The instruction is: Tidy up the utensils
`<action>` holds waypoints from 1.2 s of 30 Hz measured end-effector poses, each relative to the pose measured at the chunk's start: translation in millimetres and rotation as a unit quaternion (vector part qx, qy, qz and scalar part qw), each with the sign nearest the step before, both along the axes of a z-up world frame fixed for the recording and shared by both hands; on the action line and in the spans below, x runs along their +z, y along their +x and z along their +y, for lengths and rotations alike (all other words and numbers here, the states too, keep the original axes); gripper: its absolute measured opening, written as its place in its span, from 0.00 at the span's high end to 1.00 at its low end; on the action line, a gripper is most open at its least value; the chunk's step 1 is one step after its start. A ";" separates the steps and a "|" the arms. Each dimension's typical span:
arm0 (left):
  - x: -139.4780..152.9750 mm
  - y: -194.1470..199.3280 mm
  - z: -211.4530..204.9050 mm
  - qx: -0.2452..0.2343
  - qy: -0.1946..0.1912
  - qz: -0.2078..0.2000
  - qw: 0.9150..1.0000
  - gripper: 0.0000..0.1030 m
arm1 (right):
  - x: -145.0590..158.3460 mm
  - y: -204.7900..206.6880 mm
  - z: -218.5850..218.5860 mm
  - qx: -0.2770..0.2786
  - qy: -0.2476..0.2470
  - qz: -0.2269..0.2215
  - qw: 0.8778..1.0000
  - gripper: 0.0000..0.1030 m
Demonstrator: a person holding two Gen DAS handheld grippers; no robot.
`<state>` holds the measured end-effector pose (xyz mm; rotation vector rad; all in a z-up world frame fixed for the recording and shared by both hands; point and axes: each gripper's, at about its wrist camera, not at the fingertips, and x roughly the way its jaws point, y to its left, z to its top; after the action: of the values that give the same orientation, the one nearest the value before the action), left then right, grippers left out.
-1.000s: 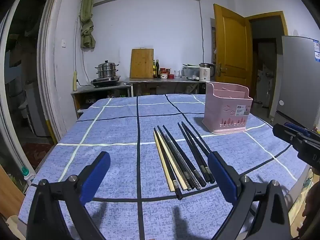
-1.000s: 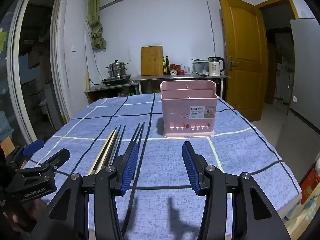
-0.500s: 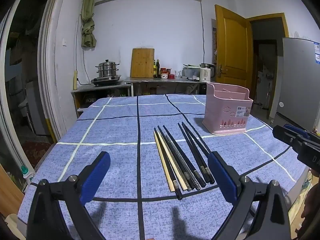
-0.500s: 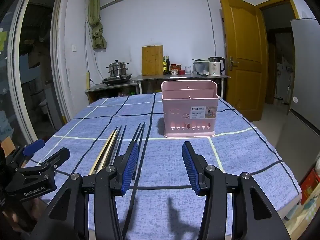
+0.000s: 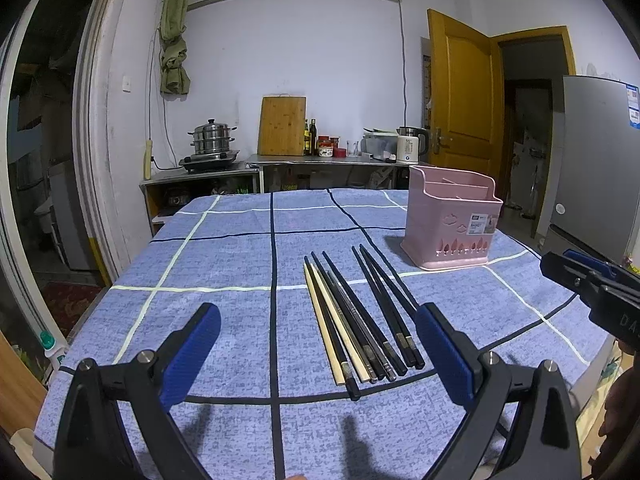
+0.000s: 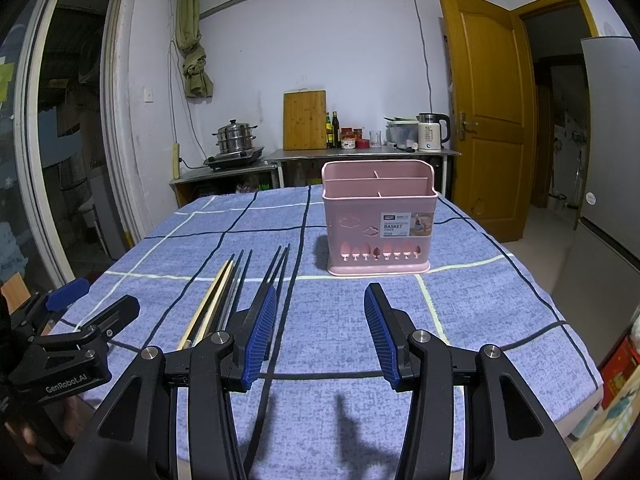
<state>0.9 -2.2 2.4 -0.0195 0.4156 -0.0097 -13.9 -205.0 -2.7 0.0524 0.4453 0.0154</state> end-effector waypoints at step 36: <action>-0.1 -1.5 -0.7 -0.005 -0.002 0.000 1.000 0.03 | 2.1 1.6 4.6 0.003 0.004 0.003 1.000 0.54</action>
<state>-0.6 -2.9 2.3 -0.0216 0.4151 -0.0207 -12.3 -200.4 -0.6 0.0592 0.4523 0.0235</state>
